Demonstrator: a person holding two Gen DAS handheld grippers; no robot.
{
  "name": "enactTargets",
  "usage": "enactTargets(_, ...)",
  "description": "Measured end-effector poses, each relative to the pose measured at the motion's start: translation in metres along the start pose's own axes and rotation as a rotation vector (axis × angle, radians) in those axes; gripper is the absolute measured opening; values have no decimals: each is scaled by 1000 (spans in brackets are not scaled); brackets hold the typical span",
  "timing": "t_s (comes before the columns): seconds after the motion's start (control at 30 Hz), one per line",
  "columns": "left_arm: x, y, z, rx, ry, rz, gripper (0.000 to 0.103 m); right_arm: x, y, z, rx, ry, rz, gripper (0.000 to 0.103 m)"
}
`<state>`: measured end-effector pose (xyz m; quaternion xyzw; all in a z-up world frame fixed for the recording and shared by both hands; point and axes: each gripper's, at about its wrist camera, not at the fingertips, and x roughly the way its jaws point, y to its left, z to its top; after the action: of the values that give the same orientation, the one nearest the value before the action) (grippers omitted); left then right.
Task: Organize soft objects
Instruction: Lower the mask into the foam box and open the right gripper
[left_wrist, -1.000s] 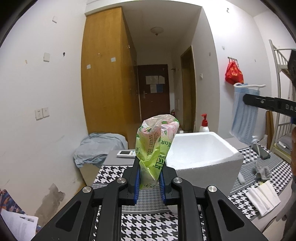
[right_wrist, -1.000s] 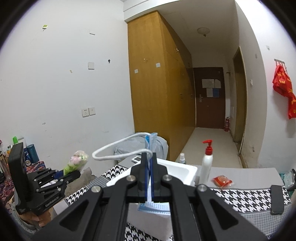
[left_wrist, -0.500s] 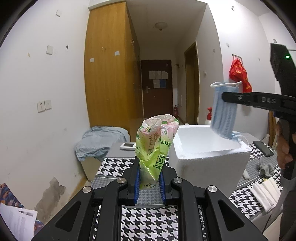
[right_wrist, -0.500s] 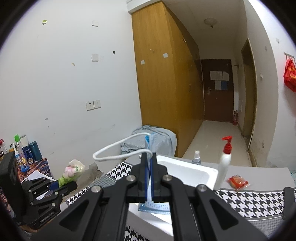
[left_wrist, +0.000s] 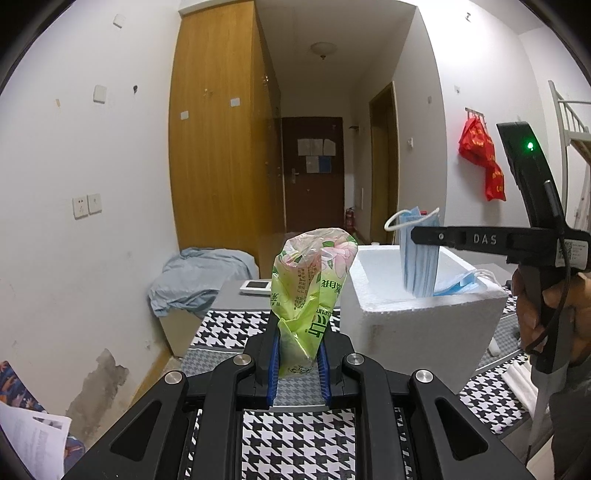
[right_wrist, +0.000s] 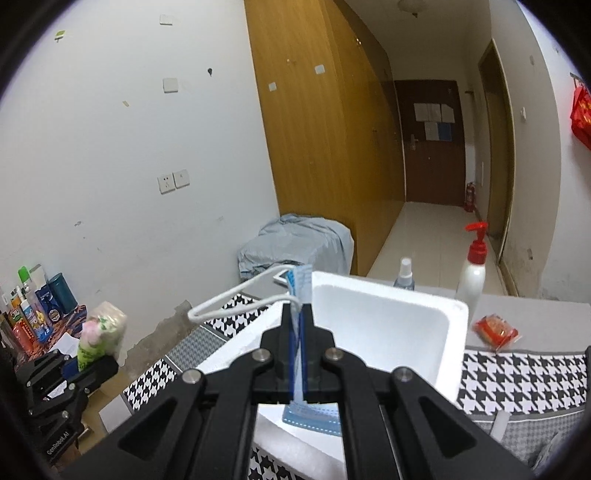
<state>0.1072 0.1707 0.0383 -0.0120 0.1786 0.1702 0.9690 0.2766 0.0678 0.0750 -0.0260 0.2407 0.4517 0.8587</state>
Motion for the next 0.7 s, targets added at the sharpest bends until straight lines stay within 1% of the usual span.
enactTargets(0.13,0,-1,-2,5,2,-3,19,4,4,-4,-15,23,-26,5)
enactTargets(0.2,0,-1,-2,5,1,-3,19,5,3,-5,-12,32,-24,10)
enactTargets(0.23,0,0,-2,5,2,-4,19,6,2,-6,-9,34,-31,23)
enactTargets(0.27,0,0,-2,6,2,-4,19,7,2,-7,-7,34,-41,46)
enactTargets(0.3,0,0,-2,7,3,-4,19,6,1,-7,-3,28,-51,55)
enactTargets(0.33,0,0,-2,5,3,-3,19,4,0,-8,2,16,-59,71)
enactTargets(0.37,0,0,-2,4,4,-4,19,1,0,-8,4,-1,-68,76)
enactTargets(0.57,3,-3,0,17,5,-10,19,-9,1,-10,-26,-24,-89,79)
enactTargets(0.7,5,-4,0,22,4,-21,19,-17,0,-14,-49,-17,-133,80)
